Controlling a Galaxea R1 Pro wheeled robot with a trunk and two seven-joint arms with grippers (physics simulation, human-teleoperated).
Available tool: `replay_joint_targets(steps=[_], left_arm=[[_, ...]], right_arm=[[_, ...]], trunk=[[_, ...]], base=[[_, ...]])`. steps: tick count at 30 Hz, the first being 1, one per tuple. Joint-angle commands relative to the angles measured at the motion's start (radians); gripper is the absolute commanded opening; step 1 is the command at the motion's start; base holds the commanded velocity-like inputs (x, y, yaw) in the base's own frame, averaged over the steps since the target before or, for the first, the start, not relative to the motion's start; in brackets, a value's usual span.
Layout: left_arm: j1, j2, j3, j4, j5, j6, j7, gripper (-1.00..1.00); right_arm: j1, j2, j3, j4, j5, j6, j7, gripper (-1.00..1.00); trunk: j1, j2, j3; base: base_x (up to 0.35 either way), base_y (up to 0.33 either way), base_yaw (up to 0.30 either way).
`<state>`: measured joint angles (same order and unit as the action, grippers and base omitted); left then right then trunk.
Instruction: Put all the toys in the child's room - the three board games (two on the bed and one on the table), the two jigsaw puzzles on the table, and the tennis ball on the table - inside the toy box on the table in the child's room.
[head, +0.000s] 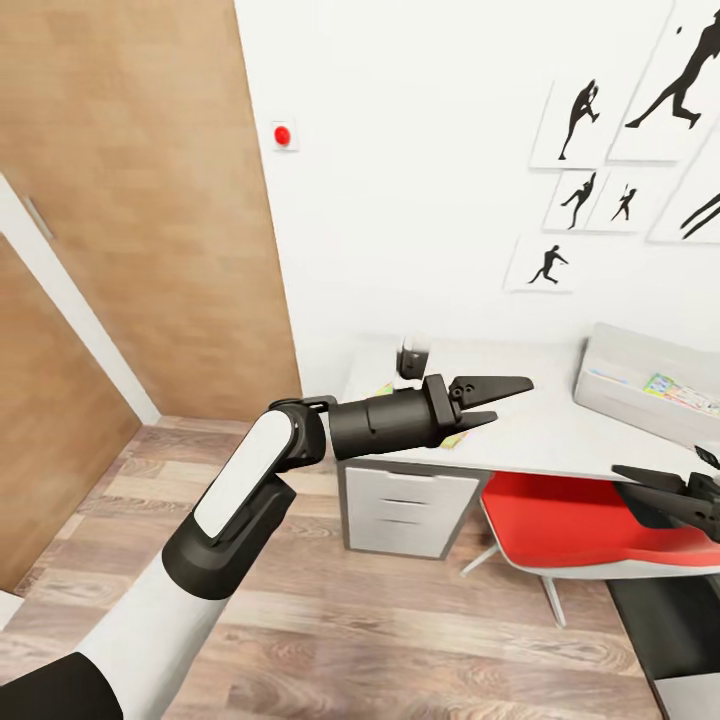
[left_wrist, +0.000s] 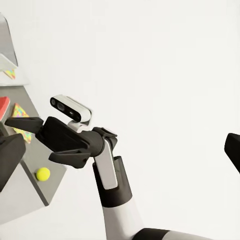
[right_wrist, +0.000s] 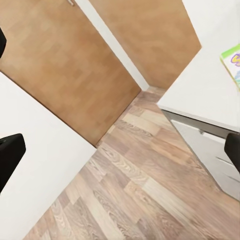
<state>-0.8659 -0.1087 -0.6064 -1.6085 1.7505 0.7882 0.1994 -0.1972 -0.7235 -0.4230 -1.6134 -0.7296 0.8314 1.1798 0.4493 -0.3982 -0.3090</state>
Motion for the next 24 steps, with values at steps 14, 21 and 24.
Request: replay_joint_targets(steps=[14, 21, 24], left_arm=[[-0.001, 0.0, -0.001, -0.001, 0.006, 0.001, 0.009, 1.0], [-0.001, 0.0, -0.003, -0.001, 0.004, 0.001, 0.009, 1.0], [-0.001, 0.0, -0.004, -0.001, 0.004, 0.0, 0.01, 1.0]], right_arm=[[-0.001, -0.001, -0.003, 0.0, -0.004, 0.006, 0.0, 1.0], [-0.001, -0.001, -0.004, -0.001, -0.004, 0.006, 0.0, 1.0], [-0.001, -0.001, -0.004, -0.001, -0.004, 0.006, 0.0, 1.0]], trunk=[[0.001, -0.002, -0.002], [0.001, -0.002, -0.002], [0.001, -0.002, -0.002]], base=[[0.151, 0.257, -0.015], [0.239, 0.218, -0.127], [0.254, 0.21, -0.135]])
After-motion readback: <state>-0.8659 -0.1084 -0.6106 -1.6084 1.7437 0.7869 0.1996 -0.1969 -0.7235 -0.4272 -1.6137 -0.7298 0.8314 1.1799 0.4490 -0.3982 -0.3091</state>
